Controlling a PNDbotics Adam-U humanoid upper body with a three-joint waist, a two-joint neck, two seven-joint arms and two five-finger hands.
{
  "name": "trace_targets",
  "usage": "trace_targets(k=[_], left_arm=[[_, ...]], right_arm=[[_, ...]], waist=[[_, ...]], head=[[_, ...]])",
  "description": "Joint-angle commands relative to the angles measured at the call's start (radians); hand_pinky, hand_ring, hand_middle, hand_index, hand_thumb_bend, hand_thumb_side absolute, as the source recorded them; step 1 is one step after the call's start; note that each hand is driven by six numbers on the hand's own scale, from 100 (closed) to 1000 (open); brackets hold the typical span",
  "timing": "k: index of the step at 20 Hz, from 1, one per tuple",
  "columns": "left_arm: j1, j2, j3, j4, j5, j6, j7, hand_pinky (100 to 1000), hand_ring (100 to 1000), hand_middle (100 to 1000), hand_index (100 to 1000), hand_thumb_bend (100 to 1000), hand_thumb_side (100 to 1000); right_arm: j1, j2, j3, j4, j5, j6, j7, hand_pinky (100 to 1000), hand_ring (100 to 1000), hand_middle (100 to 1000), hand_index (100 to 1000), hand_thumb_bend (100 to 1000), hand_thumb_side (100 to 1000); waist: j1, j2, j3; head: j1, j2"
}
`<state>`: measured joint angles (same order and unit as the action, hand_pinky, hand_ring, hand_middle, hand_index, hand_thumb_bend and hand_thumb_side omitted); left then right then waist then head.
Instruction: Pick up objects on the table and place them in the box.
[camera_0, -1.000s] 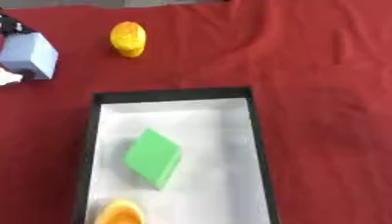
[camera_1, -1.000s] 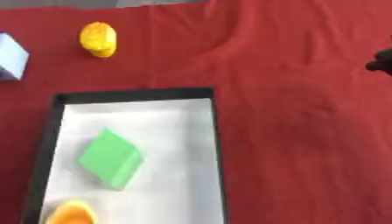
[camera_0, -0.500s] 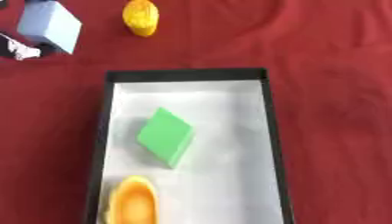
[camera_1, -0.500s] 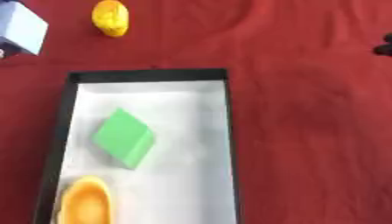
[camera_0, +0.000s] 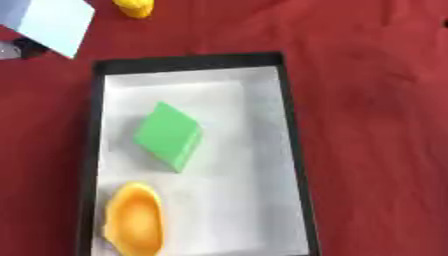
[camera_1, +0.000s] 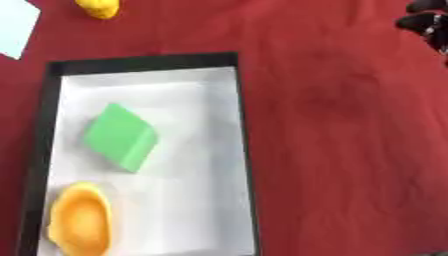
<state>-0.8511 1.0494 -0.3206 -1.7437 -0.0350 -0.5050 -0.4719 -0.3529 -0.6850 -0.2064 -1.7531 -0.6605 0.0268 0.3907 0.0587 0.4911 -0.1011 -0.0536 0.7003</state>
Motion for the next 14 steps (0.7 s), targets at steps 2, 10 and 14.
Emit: trace_targets(k=[2,10,14], left_arm=[[0.012,0.082,-0.030,-0.218,0.022,0.043,0.051,629,500,405,591,312,100],[-0.088,0.009,-0.161,-0.256,-0.060,-0.077,0.095,623,516,418,596,431,100],[-0.124,-0.045,-0.220,-0.256,-0.110,-0.066,0.073,622,522,421,595,440,100]], right_arm=[[-0.012,-0.039,-0.002,-0.005,-0.002,0.005,0.005,989,747,696,856,100,607],[-0.005,-0.036,0.002,-0.001,0.013,0.006,0.011,989,747,697,856,100,608],[0.003,-0.035,0.004,0.002,0.019,0.004,0.011,988,747,697,856,100,607]], waist=[[0.012,-0.222,-0.002],[0.009,-0.231,0.014],[0.005,-0.243,0.033]], head=[[-0.015,-0.010],[-0.052,0.004],[-0.089,0.040]])
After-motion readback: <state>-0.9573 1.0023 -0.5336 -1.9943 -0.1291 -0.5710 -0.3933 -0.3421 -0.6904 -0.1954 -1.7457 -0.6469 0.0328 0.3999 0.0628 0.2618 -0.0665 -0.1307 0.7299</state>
